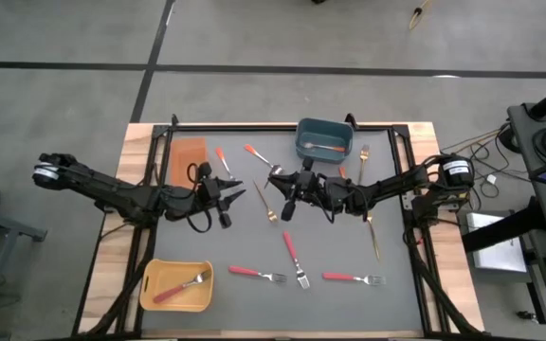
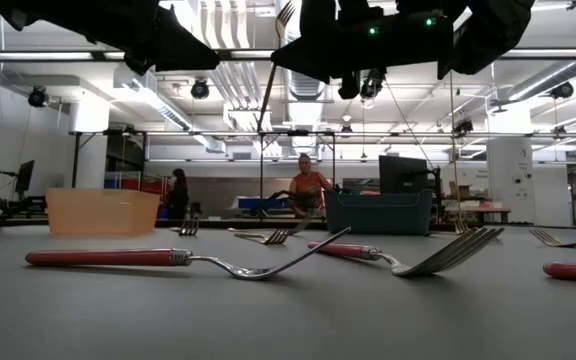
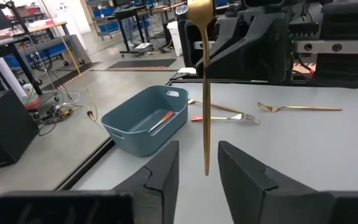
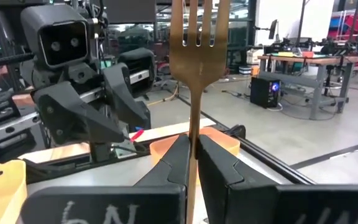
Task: Sort silverware by color (type)
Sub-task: Put the gold fork into the orange bin
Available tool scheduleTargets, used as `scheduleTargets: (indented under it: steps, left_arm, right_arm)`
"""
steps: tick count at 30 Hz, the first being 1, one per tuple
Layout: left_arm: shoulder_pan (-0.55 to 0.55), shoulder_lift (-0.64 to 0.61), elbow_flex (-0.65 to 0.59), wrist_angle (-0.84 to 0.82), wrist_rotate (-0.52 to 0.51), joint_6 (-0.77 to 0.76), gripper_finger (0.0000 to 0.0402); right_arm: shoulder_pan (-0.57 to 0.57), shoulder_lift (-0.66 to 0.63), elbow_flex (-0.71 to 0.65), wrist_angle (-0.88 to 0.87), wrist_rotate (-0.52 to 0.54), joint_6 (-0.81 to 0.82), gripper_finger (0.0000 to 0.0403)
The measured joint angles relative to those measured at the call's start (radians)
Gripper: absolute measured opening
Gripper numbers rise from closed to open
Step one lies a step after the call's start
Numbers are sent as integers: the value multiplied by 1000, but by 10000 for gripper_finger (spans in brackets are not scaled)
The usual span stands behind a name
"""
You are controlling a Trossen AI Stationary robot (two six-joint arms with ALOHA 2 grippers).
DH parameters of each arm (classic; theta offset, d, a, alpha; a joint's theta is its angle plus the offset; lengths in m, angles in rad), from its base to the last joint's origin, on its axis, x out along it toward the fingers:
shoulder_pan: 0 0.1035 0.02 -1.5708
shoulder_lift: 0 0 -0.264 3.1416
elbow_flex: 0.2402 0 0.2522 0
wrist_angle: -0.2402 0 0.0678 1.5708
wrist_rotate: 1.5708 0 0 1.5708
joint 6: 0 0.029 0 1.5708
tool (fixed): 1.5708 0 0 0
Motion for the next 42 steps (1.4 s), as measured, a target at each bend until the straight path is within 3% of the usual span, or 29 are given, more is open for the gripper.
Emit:
scheduleTargets:
  steps: [6, 11, 16, 21, 28, 34, 42]
  left_arm:
    - [0, 27, 0, 35, 0, -5, 155]
    - [1, 118, 0, 172, -1, 36, 182]
    - [8, 222, 0, 346, -15, 93, 185]
    - [11, 295, -1, 476, -97, 144, 185]
    - [29, 375, -1, 672, -86, 205, 184]
    - [34, 432, -1, 780, -73, 242, 152]
    - [35, 445, -1, 786, -74, 216, 49]
  right_arm:
    - [0, 1, 6, 30, 25, 11, 11]
    - [0, 1, 42, 27, 22, -2, 11]
    - [2, 1, 71, 23, 14, -19, 11]
    - [5, 1, 85, 18, -6, -28, 11]
    - [5, 1, 98, 19, -8, -27, 11]
    - [5, 1, 99, 19, -9, -26, 11]
    - [5, 1, 99, 19, -8, -26, 11]
